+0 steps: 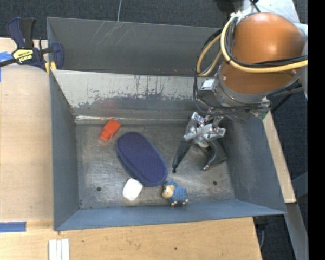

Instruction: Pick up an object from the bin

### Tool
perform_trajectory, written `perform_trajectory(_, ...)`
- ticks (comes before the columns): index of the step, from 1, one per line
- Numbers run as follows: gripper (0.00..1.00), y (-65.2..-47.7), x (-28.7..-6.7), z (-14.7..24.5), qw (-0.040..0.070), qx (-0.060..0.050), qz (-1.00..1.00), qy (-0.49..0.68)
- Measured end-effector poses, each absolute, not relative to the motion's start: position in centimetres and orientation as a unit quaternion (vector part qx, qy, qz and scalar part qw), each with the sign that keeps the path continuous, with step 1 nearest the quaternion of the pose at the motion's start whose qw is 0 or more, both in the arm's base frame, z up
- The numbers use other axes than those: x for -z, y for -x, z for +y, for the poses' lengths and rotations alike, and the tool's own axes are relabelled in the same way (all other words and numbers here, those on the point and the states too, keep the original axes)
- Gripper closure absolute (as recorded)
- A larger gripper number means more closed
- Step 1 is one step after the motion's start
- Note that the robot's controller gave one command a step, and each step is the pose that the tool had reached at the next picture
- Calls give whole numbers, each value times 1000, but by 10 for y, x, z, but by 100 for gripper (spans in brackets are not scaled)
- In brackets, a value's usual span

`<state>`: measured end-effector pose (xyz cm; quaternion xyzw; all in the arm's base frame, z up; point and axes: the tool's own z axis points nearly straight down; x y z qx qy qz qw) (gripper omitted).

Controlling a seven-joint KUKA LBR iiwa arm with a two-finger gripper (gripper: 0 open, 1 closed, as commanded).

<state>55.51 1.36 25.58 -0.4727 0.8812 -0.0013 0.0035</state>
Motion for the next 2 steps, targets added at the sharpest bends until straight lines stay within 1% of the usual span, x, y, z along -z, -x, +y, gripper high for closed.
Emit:
perform_trajectory(1,100,-504,-167,67,-3,-3,896,445)
perform_trajectory(2,100,-507,-171,64,2,0,897,443)
